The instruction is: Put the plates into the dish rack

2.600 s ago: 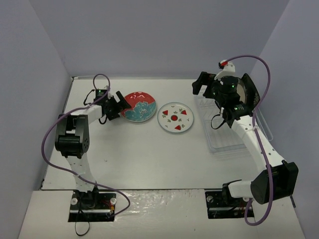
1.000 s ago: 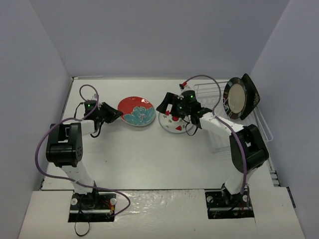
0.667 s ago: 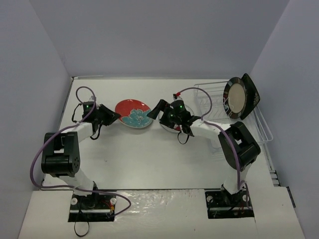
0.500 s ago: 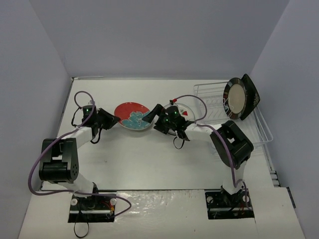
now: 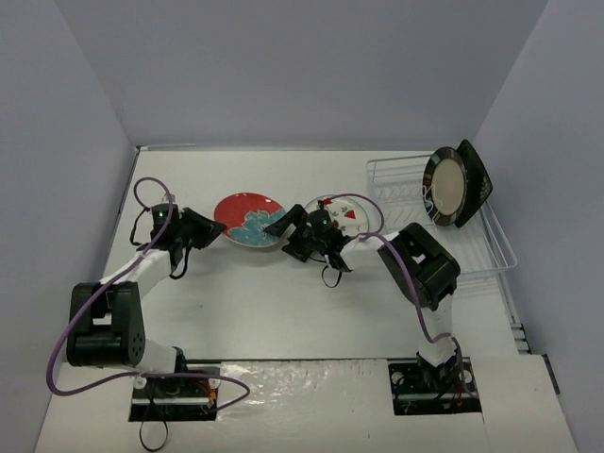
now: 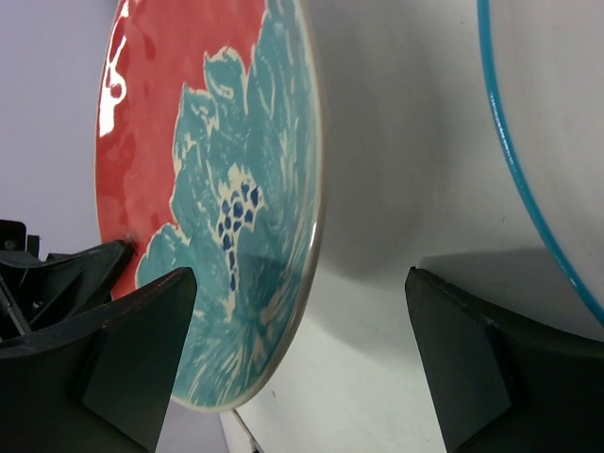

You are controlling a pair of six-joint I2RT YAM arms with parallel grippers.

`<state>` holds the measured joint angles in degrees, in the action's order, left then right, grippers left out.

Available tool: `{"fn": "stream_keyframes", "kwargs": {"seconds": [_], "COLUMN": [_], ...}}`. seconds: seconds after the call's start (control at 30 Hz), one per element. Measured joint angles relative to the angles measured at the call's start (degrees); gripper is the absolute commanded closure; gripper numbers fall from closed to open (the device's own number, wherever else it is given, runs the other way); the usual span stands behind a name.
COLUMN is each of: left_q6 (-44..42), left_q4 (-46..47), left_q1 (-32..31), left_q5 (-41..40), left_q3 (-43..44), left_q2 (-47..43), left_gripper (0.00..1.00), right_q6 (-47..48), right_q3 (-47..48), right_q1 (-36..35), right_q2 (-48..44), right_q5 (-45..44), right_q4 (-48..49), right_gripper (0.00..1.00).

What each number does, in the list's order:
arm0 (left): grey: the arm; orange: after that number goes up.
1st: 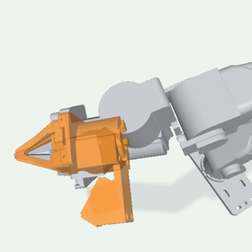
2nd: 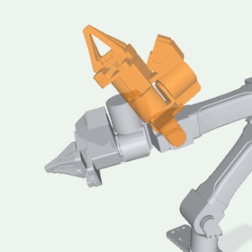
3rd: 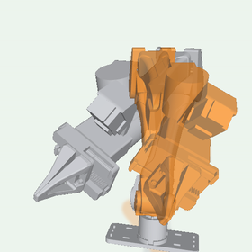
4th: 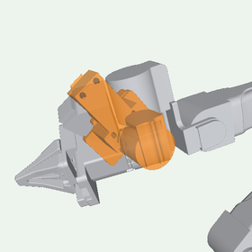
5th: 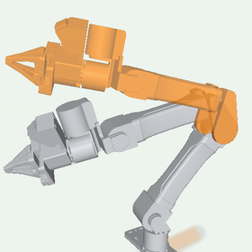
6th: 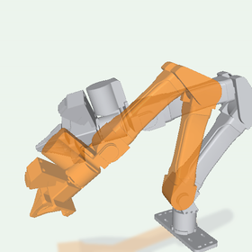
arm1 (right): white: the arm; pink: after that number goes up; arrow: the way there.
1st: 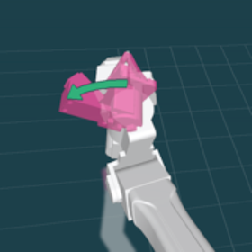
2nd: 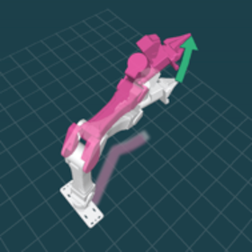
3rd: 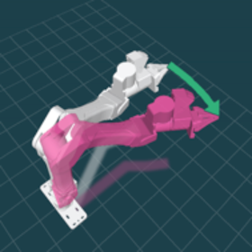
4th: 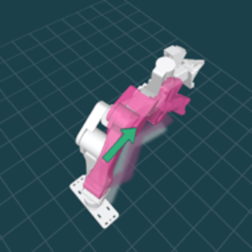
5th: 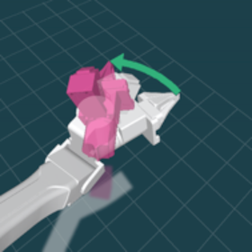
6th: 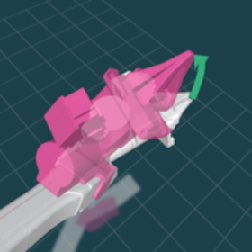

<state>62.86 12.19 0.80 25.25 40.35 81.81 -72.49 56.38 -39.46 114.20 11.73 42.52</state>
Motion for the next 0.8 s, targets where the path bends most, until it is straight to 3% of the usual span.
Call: {"fn": "stream_keyframes", "kwargs": {"seconds": [0.17,0.3,0.63,0.77,0.8], "left_q6": [0.4,0.4,0.8,1.8,1.7], "left_q4": [0.0,0.0,-1.0,-0.6,-0.7], "left_q1": [0.0,0.0,0.4,0.4,0.4], "left_q5": [1.1,1.7,2.1,2.8,2.8], "left_q3": [-0.9,-1.0,-1.8,-1.8,-1.8], "left_q2": [-3.1,-5.2,-7.4,-8.2,-8.5], "left_gripper": [1.00,1.00,1.00,1.00,0.86], "right_q6": [-1.1,-1.7,-3.7,-3.8,-3.4], "right_q3": [0.0,0.2,0.4,0.4,0.4], "right_q1": [0.0,0.0,0.4,0.8,0.8], "right_q2": [1.0,1.1,0.8,-0.1,-0.3], "right_q5": [0.0,0.1,0.6,0.3,0.4], "right_q4": [2.8,5.0,13.3,14.2,14.0], "right_gripper": [0.20,0.38,1.00,1.00,1.00]}}
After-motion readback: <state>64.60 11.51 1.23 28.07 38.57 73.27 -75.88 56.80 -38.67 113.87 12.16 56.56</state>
